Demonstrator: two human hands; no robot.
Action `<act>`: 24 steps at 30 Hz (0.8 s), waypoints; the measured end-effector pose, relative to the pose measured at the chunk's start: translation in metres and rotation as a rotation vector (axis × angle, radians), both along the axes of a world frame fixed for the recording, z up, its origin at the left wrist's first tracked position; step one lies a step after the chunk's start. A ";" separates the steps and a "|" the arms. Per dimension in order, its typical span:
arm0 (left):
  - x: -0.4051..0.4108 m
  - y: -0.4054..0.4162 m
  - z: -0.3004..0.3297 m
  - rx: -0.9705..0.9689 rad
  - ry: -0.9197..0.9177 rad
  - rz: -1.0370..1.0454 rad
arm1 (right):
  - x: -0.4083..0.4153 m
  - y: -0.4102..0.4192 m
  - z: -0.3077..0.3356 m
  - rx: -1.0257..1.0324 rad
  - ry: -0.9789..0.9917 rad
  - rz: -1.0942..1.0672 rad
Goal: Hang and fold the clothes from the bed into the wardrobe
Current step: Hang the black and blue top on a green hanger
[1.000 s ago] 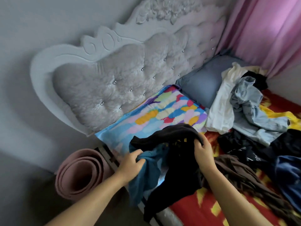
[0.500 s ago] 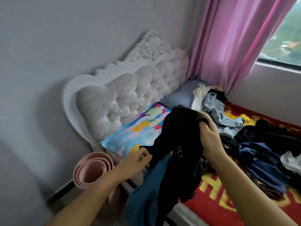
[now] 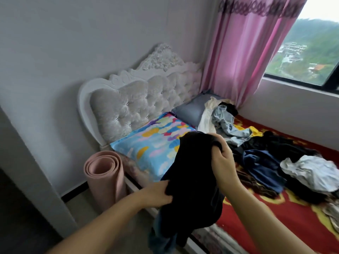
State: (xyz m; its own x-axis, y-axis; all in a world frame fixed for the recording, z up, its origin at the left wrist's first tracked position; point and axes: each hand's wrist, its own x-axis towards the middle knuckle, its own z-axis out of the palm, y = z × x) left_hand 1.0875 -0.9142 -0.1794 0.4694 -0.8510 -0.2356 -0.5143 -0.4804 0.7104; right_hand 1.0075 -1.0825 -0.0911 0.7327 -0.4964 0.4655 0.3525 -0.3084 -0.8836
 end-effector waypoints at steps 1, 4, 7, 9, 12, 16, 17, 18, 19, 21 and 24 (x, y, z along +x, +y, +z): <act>-0.017 0.001 -0.012 0.087 -0.047 -0.002 | -0.015 0.003 -0.004 0.006 0.001 -0.014; -0.045 0.026 -0.041 0.292 -0.093 0.214 | -0.053 0.011 -0.012 0.026 0.020 -0.048; -0.050 0.070 -0.037 0.146 0.254 0.657 | -0.081 0.021 -0.020 -0.009 0.049 -0.070; -0.050 0.097 -0.020 -0.111 0.528 0.951 | -0.094 0.031 -0.030 -0.026 0.076 -0.090; -0.050 0.137 0.018 -0.480 0.744 1.268 | -0.104 0.056 -0.050 -0.070 0.151 -0.078; -0.055 0.191 0.074 -0.776 0.916 1.324 | -0.104 0.101 -0.058 -0.306 0.251 0.118; -0.058 0.203 0.085 -0.769 0.907 1.302 | -0.104 0.112 -0.057 -0.387 0.302 0.213; -0.063 0.219 0.095 -0.747 0.882 1.283 | -0.102 0.129 -0.056 -0.480 0.372 0.328; -0.070 0.235 0.106 -0.710 0.855 1.267 | -0.099 0.148 -0.054 -0.578 0.442 0.438; -0.082 0.265 0.124 -0.649 0.765 1.243 | -0.092 0.195 -0.043 -0.663 0.476 0.563; -0.095 0.304 0.143 -0.603 0.534 1.166 | -0.064 0.281 -0.020 -0.515 0.300 0.581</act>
